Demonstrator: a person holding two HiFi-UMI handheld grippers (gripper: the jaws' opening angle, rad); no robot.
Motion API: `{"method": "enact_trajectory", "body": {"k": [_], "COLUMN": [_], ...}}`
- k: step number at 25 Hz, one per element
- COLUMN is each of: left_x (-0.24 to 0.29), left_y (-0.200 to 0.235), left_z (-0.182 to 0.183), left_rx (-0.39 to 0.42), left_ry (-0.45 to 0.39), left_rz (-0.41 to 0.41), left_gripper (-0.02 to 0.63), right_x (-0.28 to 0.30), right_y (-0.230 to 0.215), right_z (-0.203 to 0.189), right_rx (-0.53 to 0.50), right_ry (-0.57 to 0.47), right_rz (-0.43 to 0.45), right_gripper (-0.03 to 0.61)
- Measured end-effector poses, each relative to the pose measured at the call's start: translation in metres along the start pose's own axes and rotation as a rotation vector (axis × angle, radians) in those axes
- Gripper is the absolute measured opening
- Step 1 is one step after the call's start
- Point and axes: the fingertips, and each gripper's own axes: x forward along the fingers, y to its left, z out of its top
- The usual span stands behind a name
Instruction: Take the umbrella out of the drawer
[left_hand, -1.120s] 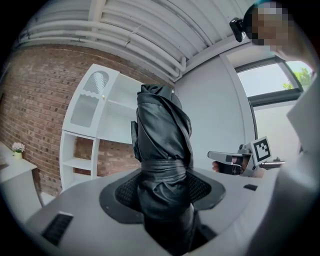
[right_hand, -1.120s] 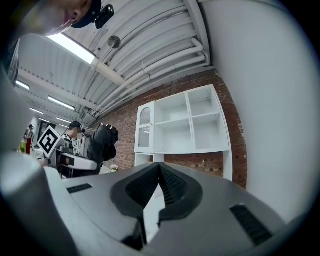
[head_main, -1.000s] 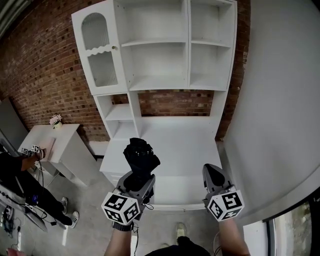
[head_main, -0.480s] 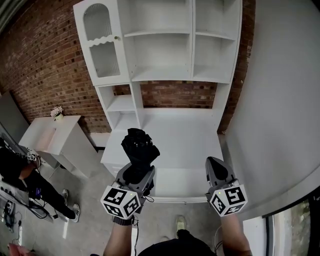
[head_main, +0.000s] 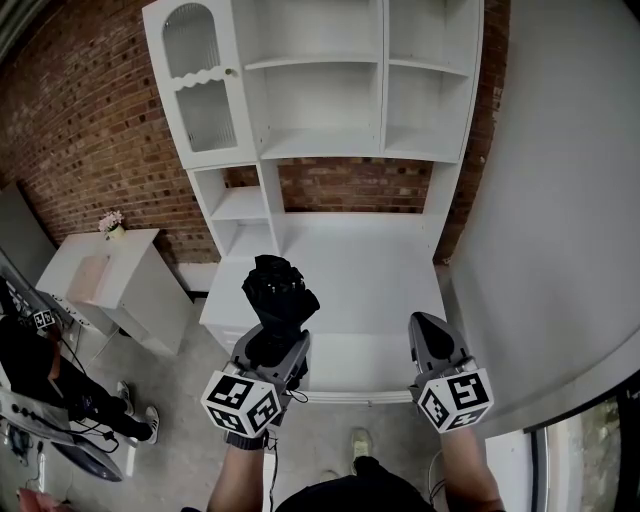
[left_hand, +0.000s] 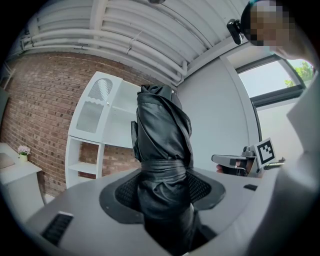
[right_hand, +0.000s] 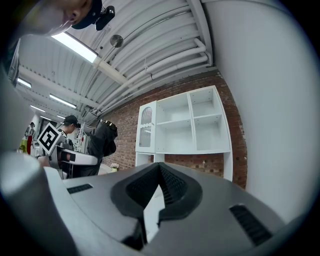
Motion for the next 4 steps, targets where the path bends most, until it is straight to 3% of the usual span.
{"method": "enact_trajectory", "body": {"k": [4], "left_x": [0.0030], "left_y": [-0.0021], "left_z": [-0.0030], "left_rx": [-0.001], "left_ry": [-0.002], "left_rz": [0.003], "left_gripper": [0.236], "right_x": [-0.0001], "right_y": [-0.0033], "right_z": [-0.0033], "right_rx": [-0.004], "right_ry": [0.001], "right_rz": [0.002], "right_gripper": [0.003]}}
